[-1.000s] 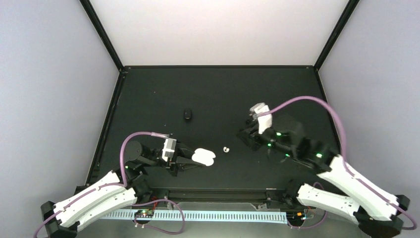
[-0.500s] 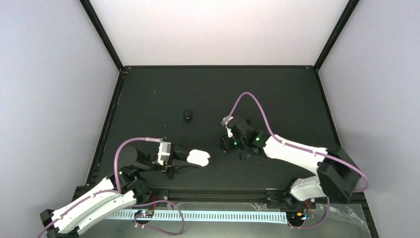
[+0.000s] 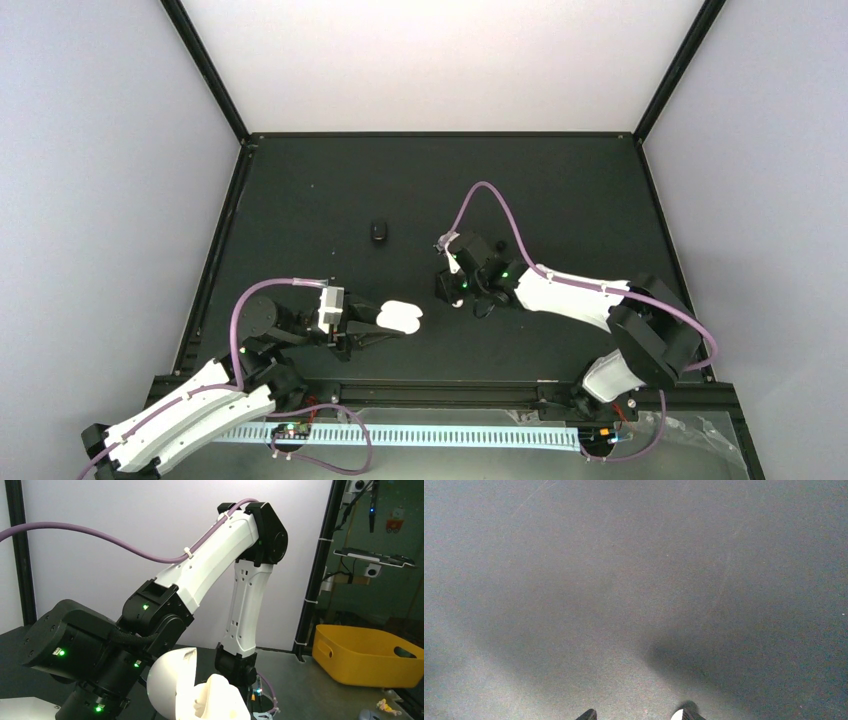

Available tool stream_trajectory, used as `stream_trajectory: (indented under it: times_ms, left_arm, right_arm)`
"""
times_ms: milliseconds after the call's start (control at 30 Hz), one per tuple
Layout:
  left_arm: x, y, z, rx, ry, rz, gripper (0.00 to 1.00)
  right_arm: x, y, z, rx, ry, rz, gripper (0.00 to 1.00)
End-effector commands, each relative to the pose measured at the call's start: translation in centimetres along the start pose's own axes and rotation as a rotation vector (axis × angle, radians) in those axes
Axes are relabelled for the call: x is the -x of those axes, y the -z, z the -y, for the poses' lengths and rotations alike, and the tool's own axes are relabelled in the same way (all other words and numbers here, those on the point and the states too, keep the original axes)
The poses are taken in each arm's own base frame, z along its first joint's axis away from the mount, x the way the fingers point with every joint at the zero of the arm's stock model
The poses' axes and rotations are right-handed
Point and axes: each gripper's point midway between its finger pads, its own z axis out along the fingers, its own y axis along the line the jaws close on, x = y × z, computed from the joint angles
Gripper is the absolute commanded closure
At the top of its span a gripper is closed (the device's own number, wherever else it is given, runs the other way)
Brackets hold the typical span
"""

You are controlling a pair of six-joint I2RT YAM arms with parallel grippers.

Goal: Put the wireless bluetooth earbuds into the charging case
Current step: Adjust the earbud at the center of the board.

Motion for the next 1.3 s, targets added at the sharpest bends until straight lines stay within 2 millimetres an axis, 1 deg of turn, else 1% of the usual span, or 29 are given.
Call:
stream_trajectory:
  times_ms: [0, 200, 367, 500, 633, 767, 867, 967, 1100, 1200, 1267]
  left_arm:
    - [0.5, 0.2, -0.3, 0.025, -0.013, 0.013, 0.99]
    - [0.5, 0.2, -0.5, 0.036, -0.018, 0.015, 0.99]
    - [0.4, 0.2, -0.5, 0.040, -0.017, 0.013, 0.98]
    - [0.4, 0.3, -0.5, 0.041, -0.018, 0.013, 0.99]
    - [0.4, 0.3, -0.5, 0.039, -0.019, 0.014, 0.98]
    - [0.2, 0.2, -0.6, 0.037, -0.014, 0.010, 0.98]
    - [0.1, 0.1, -0.5, 0.033, -0.011, 0.008, 0.98]
    - [0.1, 0.1, -0.5, 0.033, -0.010, 0.012, 0.98]
    - [0.2, 0.1, -0.5, 0.031, -0.009, 0.012, 0.98]
    - [0.2, 0.2, -0.4, 0.030, -0.009, 0.010, 0.98]
    - [0.2, 0.2, -0.4, 0.032, -0.010, 0.010, 0.98]
  right_arm:
    - [0.9, 0.8, -0.7, 0.040, 0.062, 0.030, 0.57]
    - [-0.1, 1.2, 0.0, 0.022, 0.059, 0.030, 0.57]
    - [-0.9, 0.6, 0.4, 0.018, 0.019, 0.013, 0.58]
    - [-1.7, 0.7, 1.7, -0.036, -0.045, 0.030, 0.60]
    - [-2.8, 1.1, 2.6, -0.054, -0.112, 0.047, 0.60]
    - [-4.5, 0.7, 3.4, -0.074, -0.169, 0.020, 0.62]
    - [-5.1, 0.7, 4.0, -0.082, -0.223, 0.031, 0.64]
    - [-5.0, 0.6, 4.1, -0.068, -0.276, 0.051, 0.66]
    - [-4.0, -0.1, 3.6, -0.024, -0.315, 0.063, 0.69]
    - [-3.2, -0.7, 3.3, -0.007, -0.322, 0.064, 0.75]
    - [-3.0, -1.0, 3.5, -0.026, -0.315, 0.055, 0.79]
